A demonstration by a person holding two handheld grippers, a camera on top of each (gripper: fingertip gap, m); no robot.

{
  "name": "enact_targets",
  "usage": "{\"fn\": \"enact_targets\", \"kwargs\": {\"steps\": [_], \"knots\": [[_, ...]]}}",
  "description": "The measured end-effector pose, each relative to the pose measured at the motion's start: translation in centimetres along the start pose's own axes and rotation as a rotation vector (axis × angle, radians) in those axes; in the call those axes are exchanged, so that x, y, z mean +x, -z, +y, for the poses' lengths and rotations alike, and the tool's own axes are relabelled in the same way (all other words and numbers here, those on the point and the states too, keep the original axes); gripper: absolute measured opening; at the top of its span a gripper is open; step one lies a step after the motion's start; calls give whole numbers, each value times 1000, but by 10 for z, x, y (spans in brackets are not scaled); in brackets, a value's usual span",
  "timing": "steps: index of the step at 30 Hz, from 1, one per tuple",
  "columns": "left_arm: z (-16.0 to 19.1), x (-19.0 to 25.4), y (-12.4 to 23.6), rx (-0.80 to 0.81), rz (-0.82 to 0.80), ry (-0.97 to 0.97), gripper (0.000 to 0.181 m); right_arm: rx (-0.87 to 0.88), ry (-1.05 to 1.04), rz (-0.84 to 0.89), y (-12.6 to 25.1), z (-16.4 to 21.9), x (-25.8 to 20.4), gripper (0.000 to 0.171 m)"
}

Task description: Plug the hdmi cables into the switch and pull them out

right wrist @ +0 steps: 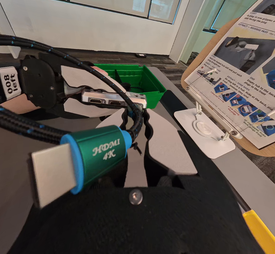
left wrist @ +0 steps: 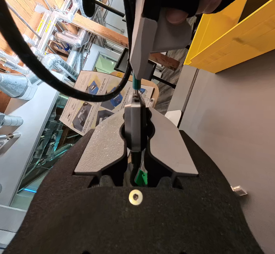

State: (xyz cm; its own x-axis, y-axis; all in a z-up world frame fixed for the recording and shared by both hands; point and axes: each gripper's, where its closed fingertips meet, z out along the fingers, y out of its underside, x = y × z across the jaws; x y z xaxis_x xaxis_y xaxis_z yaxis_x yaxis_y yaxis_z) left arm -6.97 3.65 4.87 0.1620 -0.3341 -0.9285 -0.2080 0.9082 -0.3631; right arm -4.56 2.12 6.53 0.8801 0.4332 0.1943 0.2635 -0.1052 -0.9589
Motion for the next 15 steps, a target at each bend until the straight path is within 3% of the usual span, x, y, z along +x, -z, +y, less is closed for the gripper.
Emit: {"fn": "enact_targets", "kwargs": {"steps": [15], "knots": [[3, 1, -5, -16, 42, 45, 22, -50, 48, 62, 0, 0, 3, 17]]}}
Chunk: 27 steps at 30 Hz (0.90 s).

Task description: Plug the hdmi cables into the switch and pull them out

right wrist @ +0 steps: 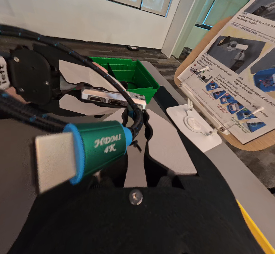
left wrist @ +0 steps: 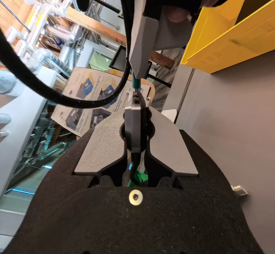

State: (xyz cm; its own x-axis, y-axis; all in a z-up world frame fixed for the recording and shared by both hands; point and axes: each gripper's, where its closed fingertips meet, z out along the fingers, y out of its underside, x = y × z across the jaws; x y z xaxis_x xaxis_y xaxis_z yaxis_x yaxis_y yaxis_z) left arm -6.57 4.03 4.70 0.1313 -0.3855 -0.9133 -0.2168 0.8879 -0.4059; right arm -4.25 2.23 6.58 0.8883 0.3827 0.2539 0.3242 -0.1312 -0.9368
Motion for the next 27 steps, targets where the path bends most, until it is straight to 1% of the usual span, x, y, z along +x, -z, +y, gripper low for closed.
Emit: {"fn": "enact_targets", "kwargs": {"steps": [2, 5, 9, 11, 12, 15, 17, 22, 24, 27], "knots": [[4, -1, -1, -14, 3, 27, 22, 2, 34, 40, -1, -3, 0, 19], [7, -3, -3, -34, -25, 7, 23, 18, 69, 89, -3, -8, -1, 20], [16, -7, -6, -83, -80, 19, 31, 27, 156, 139, -6, -15, -8, 19], [19, -7, -7, -85, -66, 57, 34, 19, 185, 152, -7, -16, -11, 19], [19, -5, -7, -79, -54, 63, 32, 18, 192, 153, -8, -17, -12, 19], [17, -5, -6, -54, -62, 46, 27, 32, 184, 141, -7, -18, -13, 19], [15, -4, -5, -36, -47, 42, 25, 5, 158, 117, -7, -14, -14, 19], [4, -12, 3, 23, -106, -5, 24, 45, 11, 25, -1, -24, -24, 21], [2, -11, 4, 22, -104, -19, 24, 22, 31, 25, 0, -22, -26, 21], [3, -14, 5, 24, -124, -24, 23, 50, 39, 30, -1, -24, -27, 21]]}}
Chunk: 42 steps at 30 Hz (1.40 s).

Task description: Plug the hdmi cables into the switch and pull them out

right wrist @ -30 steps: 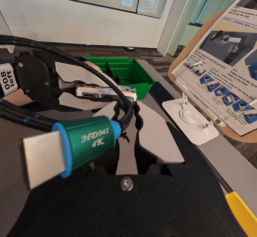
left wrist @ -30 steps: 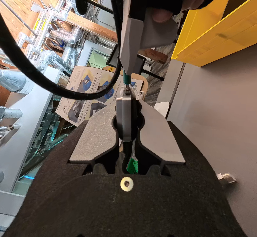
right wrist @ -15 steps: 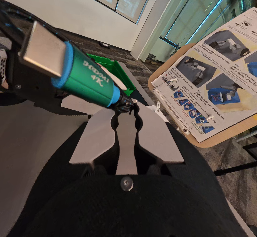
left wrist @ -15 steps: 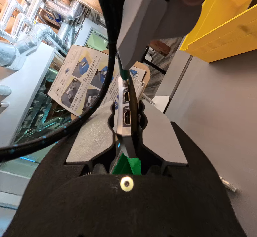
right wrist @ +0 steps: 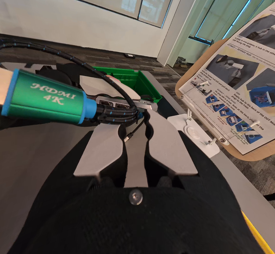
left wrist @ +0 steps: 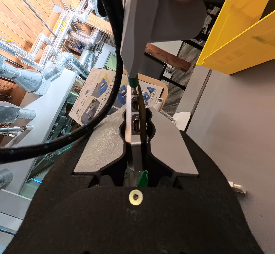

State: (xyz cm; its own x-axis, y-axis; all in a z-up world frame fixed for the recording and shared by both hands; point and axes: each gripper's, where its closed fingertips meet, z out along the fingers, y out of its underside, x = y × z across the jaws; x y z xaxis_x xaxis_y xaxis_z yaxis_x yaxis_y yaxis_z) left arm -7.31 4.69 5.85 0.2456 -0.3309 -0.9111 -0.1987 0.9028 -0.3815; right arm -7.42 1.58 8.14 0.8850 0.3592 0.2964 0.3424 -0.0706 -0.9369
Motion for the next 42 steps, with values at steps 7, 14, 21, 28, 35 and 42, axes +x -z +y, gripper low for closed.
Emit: {"fn": "enact_targets", "kwargs": {"steps": [7, 14, 21, 28, 35, 42], "knots": [[3, -8, 2, -43, -14, -24, 23, 45, 48, 60, -5, -4, 0, 21], [2, -12, 3, -64, -27, -52, 23, 39, 102, 111, -5, -5, -1, 21], [0, -10, 2, -70, -19, -45, 23, 80, -24, 16, -4, -5, 1, 21], [-2, -7, 1, -77, 6, -44, 23, 94, -41, -49, -1, -3, 2, 21], [6, -7, -3, -94, 17, -22, 24, 97, 32, 66, -8, -3, 7, 20], [5, -13, -3, -70, -94, -88, 27, 172, -41, 36, -8, -8, 6, 21]]}}
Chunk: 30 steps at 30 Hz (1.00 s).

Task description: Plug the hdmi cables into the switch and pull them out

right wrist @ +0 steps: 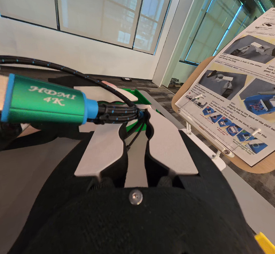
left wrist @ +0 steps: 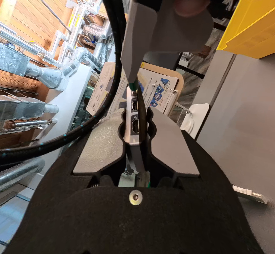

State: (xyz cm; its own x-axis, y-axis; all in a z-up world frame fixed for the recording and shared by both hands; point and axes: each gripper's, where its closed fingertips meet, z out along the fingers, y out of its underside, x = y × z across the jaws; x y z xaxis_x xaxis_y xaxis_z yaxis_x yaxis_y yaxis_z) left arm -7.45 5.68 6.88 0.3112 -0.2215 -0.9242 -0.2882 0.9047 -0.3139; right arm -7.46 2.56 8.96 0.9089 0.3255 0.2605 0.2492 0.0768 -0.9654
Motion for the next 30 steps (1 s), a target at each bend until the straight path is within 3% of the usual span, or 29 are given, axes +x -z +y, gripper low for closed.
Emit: {"fn": "enact_targets", "kwargs": {"steps": [7, 17, 24, 30], "knots": [[5, -2, -1, -35, 13, 36, 24, 50, 35, 28, -3, -1, 1, 21], [-2, -15, 5, -14, -129, -132, 24, 113, 166, 133, -4, -11, -3, 21], [-8, -15, 7, -4, -131, -148, 24, 71, 214, 175, -4, -8, -3, 22], [-18, -26, 13, 41, -186, -142, 25, 165, 340, 235, 4, -24, -10, 21]]}}
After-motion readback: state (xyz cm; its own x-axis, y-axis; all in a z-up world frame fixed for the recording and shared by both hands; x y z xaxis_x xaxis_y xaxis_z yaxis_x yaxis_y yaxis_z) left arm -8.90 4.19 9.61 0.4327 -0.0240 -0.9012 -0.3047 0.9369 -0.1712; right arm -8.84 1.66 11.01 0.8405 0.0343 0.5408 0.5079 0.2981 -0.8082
